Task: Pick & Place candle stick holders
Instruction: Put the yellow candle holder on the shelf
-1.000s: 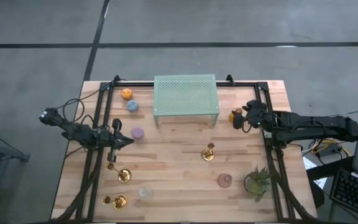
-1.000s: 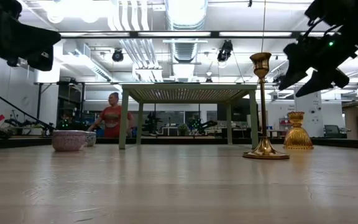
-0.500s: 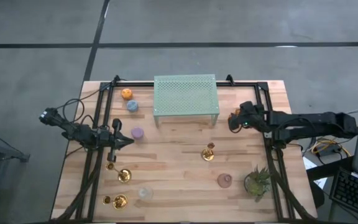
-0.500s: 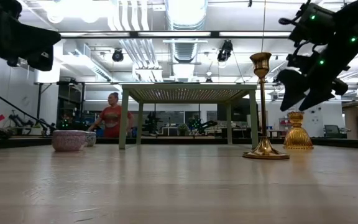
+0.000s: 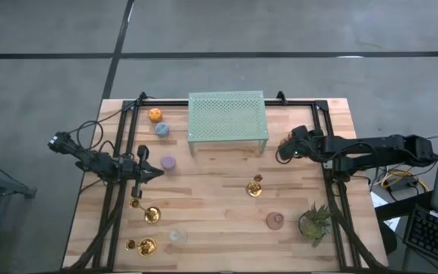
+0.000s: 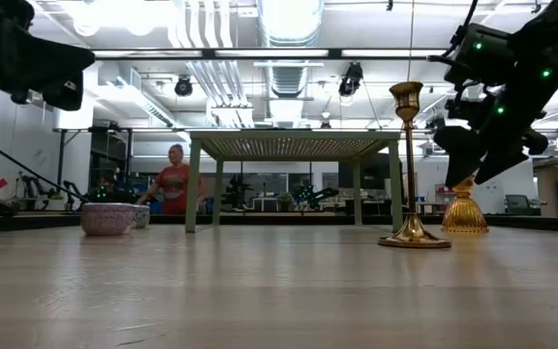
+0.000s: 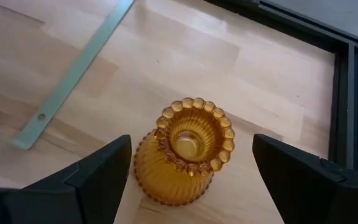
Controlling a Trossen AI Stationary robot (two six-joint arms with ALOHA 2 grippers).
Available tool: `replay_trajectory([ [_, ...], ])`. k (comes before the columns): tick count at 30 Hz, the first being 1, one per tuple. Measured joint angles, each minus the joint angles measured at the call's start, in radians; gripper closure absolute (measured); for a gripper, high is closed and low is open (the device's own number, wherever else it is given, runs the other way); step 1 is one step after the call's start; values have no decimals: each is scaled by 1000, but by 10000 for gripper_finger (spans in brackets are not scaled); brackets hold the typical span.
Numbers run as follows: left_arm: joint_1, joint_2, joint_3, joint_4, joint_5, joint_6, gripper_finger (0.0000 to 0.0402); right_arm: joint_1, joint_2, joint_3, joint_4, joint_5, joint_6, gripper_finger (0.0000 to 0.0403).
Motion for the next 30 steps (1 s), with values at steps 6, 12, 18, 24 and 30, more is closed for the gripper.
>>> replay_trajectory([
  [6, 0, 0, 0, 0, 0, 0, 376, 0, 17, 0, 6, 26, -4, 78],
  [12, 0, 0, 0, 0, 0, 0, 376, 0, 23, -2, 15, 26, -4, 78],
  [18, 0, 0, 0, 0, 0, 0, 376, 0, 32, -10, 40, 19, -5, 85],
  [24, 0, 0, 0, 0, 0, 0, 376, 0, 44, -16, 55, 18, -15, 134],
  [30, 0, 0, 0, 0, 0, 0, 376, 0, 43, -30, 62, 18, -21, 177],
])
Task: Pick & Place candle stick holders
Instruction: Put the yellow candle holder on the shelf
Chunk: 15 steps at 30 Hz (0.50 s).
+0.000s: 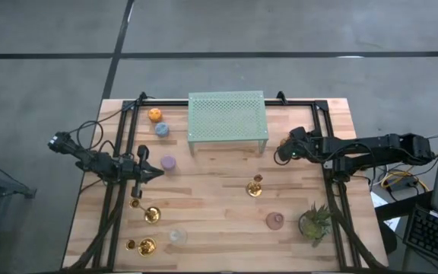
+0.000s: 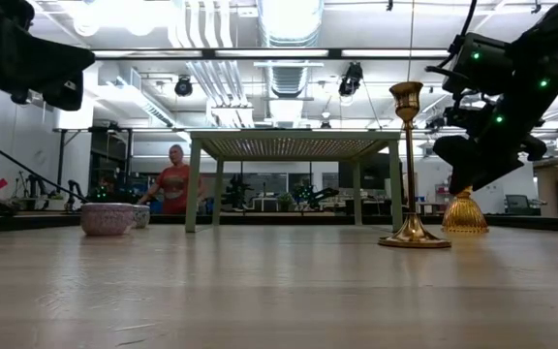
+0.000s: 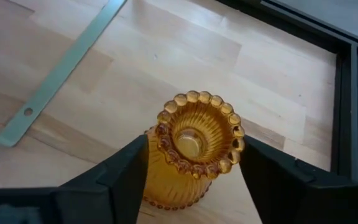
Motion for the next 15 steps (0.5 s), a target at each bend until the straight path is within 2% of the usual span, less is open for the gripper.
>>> replay_trajectory([
  [15, 0, 0, 0, 0, 0, 0, 376, 0, 0, -27, 75, 53, -28, 217],
])
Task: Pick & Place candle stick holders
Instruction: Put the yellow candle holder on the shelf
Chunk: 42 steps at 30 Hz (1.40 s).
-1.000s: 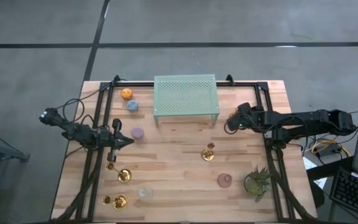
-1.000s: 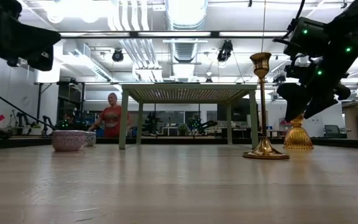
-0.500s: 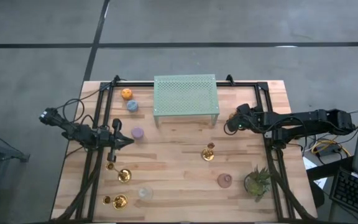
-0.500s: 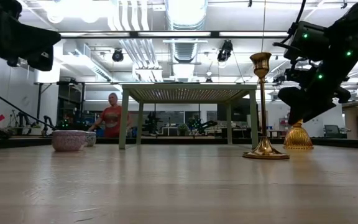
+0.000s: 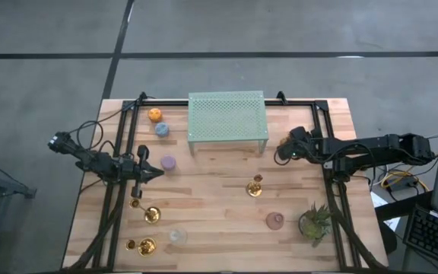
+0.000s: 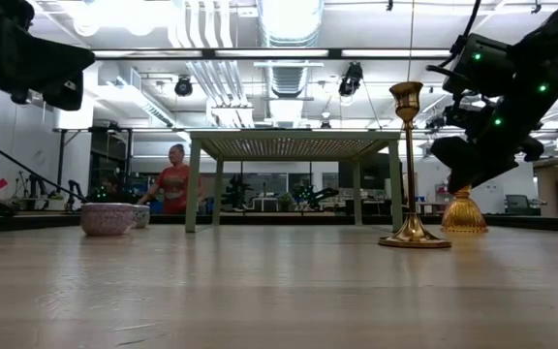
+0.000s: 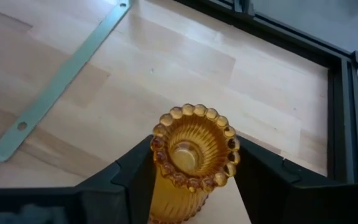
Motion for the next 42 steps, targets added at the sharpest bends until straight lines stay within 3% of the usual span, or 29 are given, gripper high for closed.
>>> replay_trajectory([
  [10, 0, 0, 0, 0, 0, 0, 376, 0, -3, -79, 164, 11, -6, 254],
  [19, 0, 0, 0, 0, 0, 0, 376, 0, -5, -112, 193, 29, -12, 275],
  [42, 0, 0, 0, 0, 0, 0, 376, 0, -3, 32, 175, 23, -182, 291],
])
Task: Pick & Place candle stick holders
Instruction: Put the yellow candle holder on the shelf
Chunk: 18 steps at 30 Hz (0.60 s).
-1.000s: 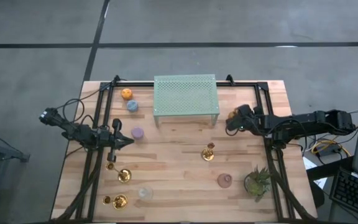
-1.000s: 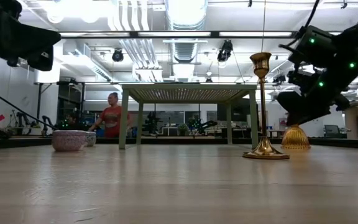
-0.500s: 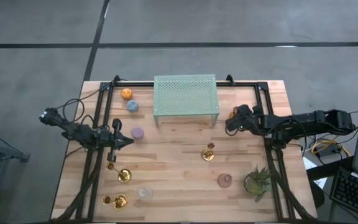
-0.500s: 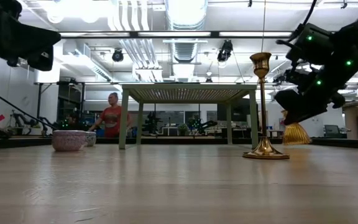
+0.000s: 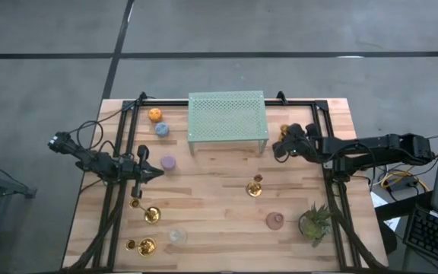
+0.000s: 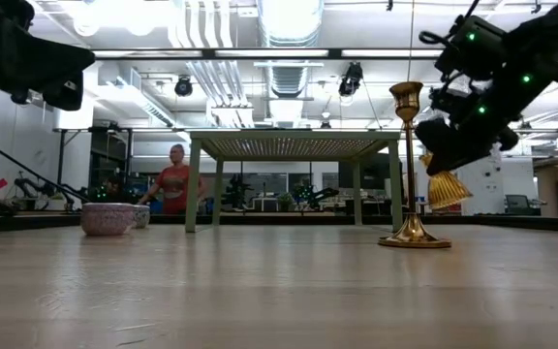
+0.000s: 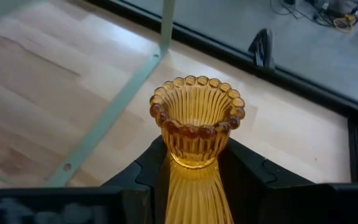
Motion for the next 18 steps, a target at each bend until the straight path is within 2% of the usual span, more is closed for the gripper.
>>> replay_trajectory([
  [12, 0, 0, 0, 0, 0, 0, 376, -5, -1, 172, -54, 79, -173, 292],
  [18, 0, 0, 0, 0, 0, 0, 376, -33, -1, 267, -54, 82, -280, 292],
])
